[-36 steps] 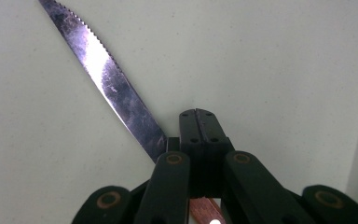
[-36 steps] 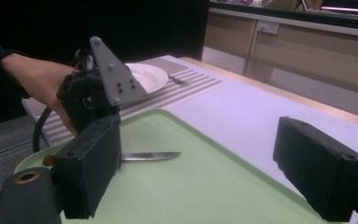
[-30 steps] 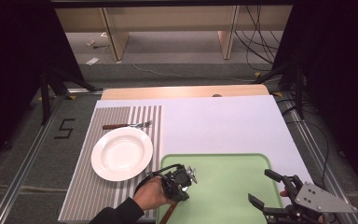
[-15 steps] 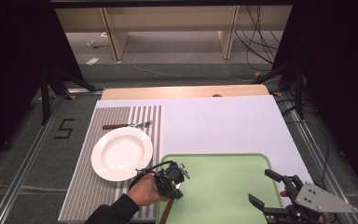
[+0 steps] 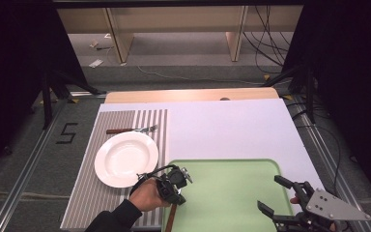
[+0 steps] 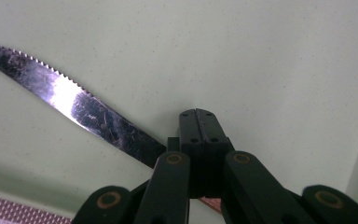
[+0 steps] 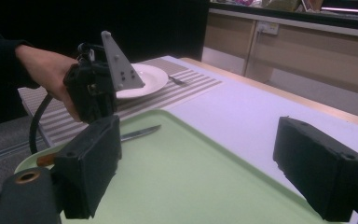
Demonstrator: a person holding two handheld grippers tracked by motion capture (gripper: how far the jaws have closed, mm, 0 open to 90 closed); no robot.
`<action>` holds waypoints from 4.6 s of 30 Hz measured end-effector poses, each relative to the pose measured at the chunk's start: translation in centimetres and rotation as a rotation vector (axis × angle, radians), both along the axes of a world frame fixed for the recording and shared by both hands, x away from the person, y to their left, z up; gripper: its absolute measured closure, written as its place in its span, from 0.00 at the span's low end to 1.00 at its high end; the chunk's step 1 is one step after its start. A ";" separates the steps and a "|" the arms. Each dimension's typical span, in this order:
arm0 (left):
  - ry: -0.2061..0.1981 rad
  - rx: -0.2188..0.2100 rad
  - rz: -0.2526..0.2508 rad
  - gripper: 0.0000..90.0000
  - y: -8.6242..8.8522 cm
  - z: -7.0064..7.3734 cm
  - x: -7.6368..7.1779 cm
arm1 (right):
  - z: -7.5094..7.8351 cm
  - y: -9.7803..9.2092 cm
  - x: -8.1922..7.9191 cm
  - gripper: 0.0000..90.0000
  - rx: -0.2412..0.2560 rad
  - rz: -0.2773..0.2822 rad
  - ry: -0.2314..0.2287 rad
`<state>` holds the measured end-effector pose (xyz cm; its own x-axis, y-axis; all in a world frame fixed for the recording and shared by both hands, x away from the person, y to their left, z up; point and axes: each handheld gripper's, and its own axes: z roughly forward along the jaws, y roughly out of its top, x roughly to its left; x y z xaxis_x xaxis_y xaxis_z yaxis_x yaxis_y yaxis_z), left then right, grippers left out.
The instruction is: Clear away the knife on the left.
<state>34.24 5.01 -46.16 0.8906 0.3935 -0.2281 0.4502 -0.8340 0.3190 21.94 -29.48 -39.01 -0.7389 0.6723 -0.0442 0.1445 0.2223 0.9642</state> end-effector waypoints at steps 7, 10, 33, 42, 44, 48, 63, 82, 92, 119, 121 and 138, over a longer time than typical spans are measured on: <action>0.006 0.003 0.008 1.00 0.2 0.0 0.1 | 0.0 0.0 0.0 0.18 0.000 0.001 0.000; 0.009 0.006 0.016 1.00 0.4 0.0 0.2 | 0.0 0.0 0.0 0.18 0.000 0.000 0.000; 0.009 0.029 0.056 1.00 1.7 0.1 0.6 | 0.0 0.0 0.0 0.18 0.001 -0.001 -0.002; 0.016 0.000 0.057 0.89 1.7 0.5 0.4 | 0.0 0.0 0.0 0.18 0.001 -0.001 -0.002; 0.012 -0.015 0.055 0.82 1.7 0.6 0.3 | 0.0 0.0 0.0 0.18 0.001 0.000 -0.003; -0.014 -0.049 0.071 0.66 1.6 1.1 -0.2 | 0.0 0.0 0.0 0.18 0.002 0.001 -0.001; -0.064 -0.172 0.095 0.32 1.0 2.5 -1.1 | 0.0 0.1 0.0 0.18 0.002 0.003 -0.003; -0.234 -0.484 0.082 0.22 1.4 4.6 -2.6 | 0.0 0.0 0.0 0.18 0.003 0.001 0.000; -0.295 -0.619 0.105 0.22 2.9 5.2 -3.6 | 0.0 0.0 0.0 0.18 0.004 0.000 -0.001; -0.449 -0.712 0.270 0.19 8.1 4.6 -5.9 | -0.1 0.0 -0.1 0.18 0.009 -0.004 -0.004; -0.459 -0.713 0.272 0.19 8.3 4.7 -6.2 | -0.1 0.0 -0.1 0.18 0.011 -0.004 -0.002; -0.476 -0.724 0.276 0.18 8.5 4.8 -6.3 | -0.1 0.0 0.0 0.18 0.007 -0.002 0.002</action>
